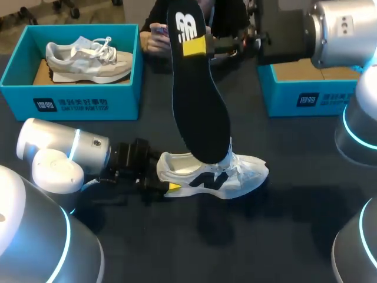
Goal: Take the shoe out of the shoebox, open the shoe tongue, remove and reinsert the insole, then place the shoe into the shoebox
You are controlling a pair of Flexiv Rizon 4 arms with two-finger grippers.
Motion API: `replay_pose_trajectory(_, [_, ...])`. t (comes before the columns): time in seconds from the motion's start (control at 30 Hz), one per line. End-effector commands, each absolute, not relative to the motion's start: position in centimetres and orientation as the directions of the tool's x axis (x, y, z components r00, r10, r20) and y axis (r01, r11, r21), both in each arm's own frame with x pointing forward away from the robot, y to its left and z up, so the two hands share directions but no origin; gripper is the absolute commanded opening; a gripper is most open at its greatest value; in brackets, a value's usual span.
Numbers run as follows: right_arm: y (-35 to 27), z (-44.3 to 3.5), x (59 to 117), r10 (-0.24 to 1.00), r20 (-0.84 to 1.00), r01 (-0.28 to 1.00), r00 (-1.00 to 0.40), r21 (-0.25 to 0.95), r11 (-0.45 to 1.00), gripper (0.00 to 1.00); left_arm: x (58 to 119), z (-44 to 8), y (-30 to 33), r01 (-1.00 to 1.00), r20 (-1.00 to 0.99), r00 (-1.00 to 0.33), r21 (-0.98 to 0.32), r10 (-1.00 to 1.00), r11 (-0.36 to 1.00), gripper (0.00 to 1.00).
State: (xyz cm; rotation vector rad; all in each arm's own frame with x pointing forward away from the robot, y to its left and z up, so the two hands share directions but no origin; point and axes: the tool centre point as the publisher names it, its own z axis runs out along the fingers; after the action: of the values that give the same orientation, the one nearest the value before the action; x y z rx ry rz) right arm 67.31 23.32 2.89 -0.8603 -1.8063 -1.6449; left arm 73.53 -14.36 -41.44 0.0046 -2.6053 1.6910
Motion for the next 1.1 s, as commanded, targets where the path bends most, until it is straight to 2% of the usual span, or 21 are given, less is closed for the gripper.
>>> replay_pose_trajectory(0.03, [23.3,2.0,66.1,0.191,0.738,0.760,-0.647,0.645,0.081,0.00,73.5,-41.7,-14.5,-0.022,0.032,-0.999,-0.912,0.016,0.410,0.00])
replay_pose_trajectory(0.47, [23.3,2.0,66.1,0.191,0.738,0.760,-0.647,0.645,0.081,0.00,73.5,-41.7,-14.5,-0.022,0.032,-0.999,-0.912,0.016,0.410,0.00])
replay_pose_trajectory(0.6, [21.5,2.3,65.7,0.168,0.753,0.763,-0.636,0.646,-0.004,0.00,73.5,-41.7,-14.5,-0.022,0.032,-0.999,-0.912,0.016,0.410,0.00])
replay_pose_trajectory(1.1, [19.2,1.1,63.7,0.186,0.769,0.776,-0.612,0.629,-0.048,0.00,73.5,-41.7,-14.5,-0.022,0.032,-0.999,-0.912,0.016,0.410,0.00])
